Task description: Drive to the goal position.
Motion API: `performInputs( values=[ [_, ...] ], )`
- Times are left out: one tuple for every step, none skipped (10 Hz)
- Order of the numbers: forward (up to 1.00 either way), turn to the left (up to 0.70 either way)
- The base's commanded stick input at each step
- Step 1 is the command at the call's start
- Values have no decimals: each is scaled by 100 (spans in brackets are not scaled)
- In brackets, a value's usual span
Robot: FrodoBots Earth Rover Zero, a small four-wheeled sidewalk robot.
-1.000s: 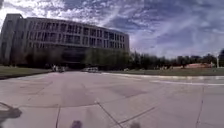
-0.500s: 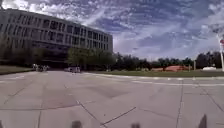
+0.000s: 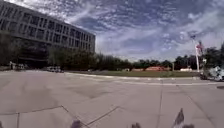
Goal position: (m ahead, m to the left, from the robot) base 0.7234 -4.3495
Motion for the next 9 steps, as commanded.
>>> performInputs(
  values=[
    [0, -63],
    [0, -63],
    [0, -63],
    [0, -63],
    [0, -63],
    [0, -63],
    [0, -63],
    [0, -63],
    [0, -63]
  ],
)
